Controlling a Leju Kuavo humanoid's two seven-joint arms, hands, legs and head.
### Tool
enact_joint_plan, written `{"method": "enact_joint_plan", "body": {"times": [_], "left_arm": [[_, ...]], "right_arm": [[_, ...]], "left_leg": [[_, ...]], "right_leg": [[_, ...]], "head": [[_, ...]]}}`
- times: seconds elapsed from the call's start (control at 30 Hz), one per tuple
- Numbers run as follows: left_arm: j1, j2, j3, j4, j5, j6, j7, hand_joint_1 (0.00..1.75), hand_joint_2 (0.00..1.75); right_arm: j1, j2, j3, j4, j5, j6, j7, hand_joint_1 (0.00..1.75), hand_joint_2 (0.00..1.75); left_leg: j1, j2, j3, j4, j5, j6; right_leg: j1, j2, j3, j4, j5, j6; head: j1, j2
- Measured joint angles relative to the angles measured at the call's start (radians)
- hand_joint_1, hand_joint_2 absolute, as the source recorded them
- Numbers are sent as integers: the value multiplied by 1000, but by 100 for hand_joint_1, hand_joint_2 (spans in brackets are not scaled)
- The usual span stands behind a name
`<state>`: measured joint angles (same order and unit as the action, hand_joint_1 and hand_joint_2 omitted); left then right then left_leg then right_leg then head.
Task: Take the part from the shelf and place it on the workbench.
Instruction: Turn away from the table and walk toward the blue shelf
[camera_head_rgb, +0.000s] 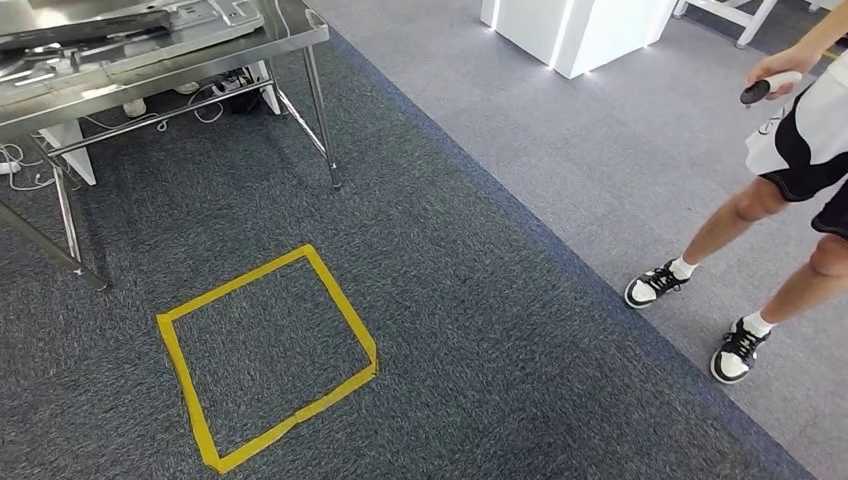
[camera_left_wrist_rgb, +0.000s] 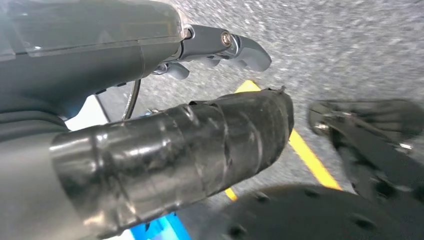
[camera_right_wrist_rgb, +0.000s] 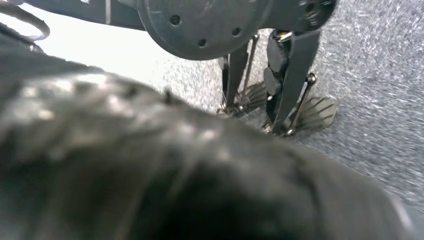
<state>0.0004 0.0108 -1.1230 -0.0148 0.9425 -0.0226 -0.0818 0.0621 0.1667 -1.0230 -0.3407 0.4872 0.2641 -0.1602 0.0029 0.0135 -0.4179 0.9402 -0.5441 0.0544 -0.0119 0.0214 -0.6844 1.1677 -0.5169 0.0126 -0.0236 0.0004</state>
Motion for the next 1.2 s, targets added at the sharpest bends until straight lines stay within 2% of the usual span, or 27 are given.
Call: {"method": "enact_joint_plan", "body": {"times": [0.03,0.07,0.1,0.13,0.2,0.27,0.3,0.37,0.4,0.47,0.53,0.57,0.6,0.63,0.67,0.73,0.8,0.87,0.9,0.93,0.97,1.03,1.07,1.1,1.13,1.17,1.2], "left_arm": [[4,0,0,0,0,0,0,0,131],[7,1,0,1,1,-1,-1,0,175],[9,1,1,1,2,-2,-2,0,175],[9,1,1,2,3,-4,-3,0,175],[8,1,2,2,6,-8,-5,0,175],[5,1,3,2,7,-10,-5,0,175],[3,2,3,2,7,-11,-6,0,175],[-3,2,3,2,7,-11,-6,0,175],[-5,2,3,2,7,-11,-6,0,175],[-5,2,4,2,7,-11,-6,0,175],[-3,2,4,2,8,-12,-6,0,175],[-1,2,4,2,8,-13,-7,0,175],[0,2,4,2,9,-13,-7,0,175],[0,2,4,2,9,-13,-8,0,175],[1,2,4,2,9,-12,-8,0,175],[4,4,4,3,9,-10,-9,0,175],[4,7,4,4,9,-7,-11,0,175],[-2,8,4,5,10,-1,-15,0,175],[-5,8,4,5,11,4,-18,0,175],[-6,9,4,5,12,8,-21,0,175],[-6,8,4,5,14,12,-23,0,175],[-4,8,4,5,16,17,-24,0,175],[-3,8,4,5,17,21,-24,0,175],[-3,9,4,5,19,25,-24,0,175],[-4,9,4,5,20,28,-24,0,175],[-5,8,4,5,22,30,-24,0,175],[-6,8,4,5,23,31,-24,0,175]], "right_arm": [[0,0,-5,0,3,4,0,0,0],[0,0,-9,0,7,7,1,0,0],[1,0,-13,0,11,10,1,0,0],[2,0,-17,0,14,13,2,0,0],[4,0,-26,-1,21,20,2,0,0],[3,1,-33,-3,26,24,3,0,0],[3,1,-35,-3,27,25,4,0,0],[6,2,-38,-4,28,25,4,0,0],[6,2,-40,-4,29,25,4,0,0],[5,3,-43,-5,32,26,4,0,0],[4,3,-48,-8,39,31,5,0,0],[4,3,-51,-8,44,36,6,0,0],[4,3,-55,-9,52,41,8,0,0],[4,3,-59,-9,63,45,10,0,0],[4,3,-63,-9,76,49,11,0,0],[2,3,-68,-9,110,51,13,0,0],[-1,3,-69,-9,150,45,17,0,0],[-1,3,-67,-7,198,27,25,0,0],[0,2,-67,-6,220,17,29,0,0],[1,0,-66,-3,237,8,33,0,0],[0,-1,-66,0,247,1,35,0,0],[-4,-5,-66,6,260,-8,37,0,0],[-5,-6,-66,9,265,-10,37,0,0],[-6,-7,-66,12,269,-11,37,0,0],[-6,-8,-66,16,275,-12,36,0,0],[-6,-10,-66,19,280,-12,35,0,0],[-6,-12,-66,21,285,-11,34,0,0]], "left_leg": [[-1,13,-6,3,2,2],[-2,26,-12,7,4,2],[-2,37,-18,13,4,1],[-2,47,-24,19,4,0],[-2,64,-33,34,0,-7],[-5,79,-39,49,-7,-19],[-7,85,-40,53,-9,-25],[-7,96,-38,53,-9,-35],[-6,88,-39,58,-14,-41],[-1,47,-63,114,-58,-51],[5,5,-122,240,-127,-58],[6,-2,-149,298,-147,-60],[7,-4,-165,328,-147,-61],[7,-6,-162,318,-126,-60],[7,-10,-141,272,-89,-58],[7,-42,-85,137,-19,-49],[5,-70,-59,65,3,-42],[2,-61,-60,55,6,-34],[3,-51,-60,50,11,-28],[4,-40,-59,44,18,-21],[6,-28,-59,38,23,-14],[5,-2,-63,34,28,-6],[4,12,-65,35,28,-4],[3,25,-67,36,28,-4],[2,37,-68,38,27,-5],[2,47,-69,41,26,-7],[2,56,-69,44,23,-9]], "right_leg": [[-2,-7,-21,64,-36,3],[-4,-11,-33,112,-58,7],[-6,-14,-29,129,-63,10],[-8,-18,-6,109,-51,12],[-11,-45,81,-14,-13,12],[-6,-67,136,-108,4,2],[-3,-68,140,-121,3,-5],[-2,-53,134,-124,9,-17],[-3,-46,132,-128,14,-24],[-8,-33,127,-136,24,-39],[-7,-18,118,-137,30,-47],[-6,-8,115,-137,33,-47],[-5,2,112,-136,34,-47],[-4,13,111,-135,36,-46],[-4,25,111,-133,37,-45],[-4,46,108,-130,40,-39],[-4,64,100,-127,45,-28],[-5,80,93,-130,55,-12],[-5,79,91,-129,56,-7],[-5,64,86,-118,47,-3],[-3,42,72,-88,25,-2],[-3,-1,24,25,-46,1],[-4,-8,0,87,-76,4],[-5,-12,-14,126,-89,6],[-7,-15,-9,131,-84,8],[-9,-21,15,97,-62,9],[-10,-32,55,32,-32,8]], "head": [[0,0],[0,0],[0,0],[0,0],[0,0],[0,0],[0,0],[0,0],[0,0],[-1,0],[-1,0],[-1,0],[-1,0],[-1,0],[-1,0],[-1,0],[-1,0],[0,0],[0,0],[0,0],[0,0],[0,0],[0,0],[0,0],[0,0],[0,0],[0,0]]}}
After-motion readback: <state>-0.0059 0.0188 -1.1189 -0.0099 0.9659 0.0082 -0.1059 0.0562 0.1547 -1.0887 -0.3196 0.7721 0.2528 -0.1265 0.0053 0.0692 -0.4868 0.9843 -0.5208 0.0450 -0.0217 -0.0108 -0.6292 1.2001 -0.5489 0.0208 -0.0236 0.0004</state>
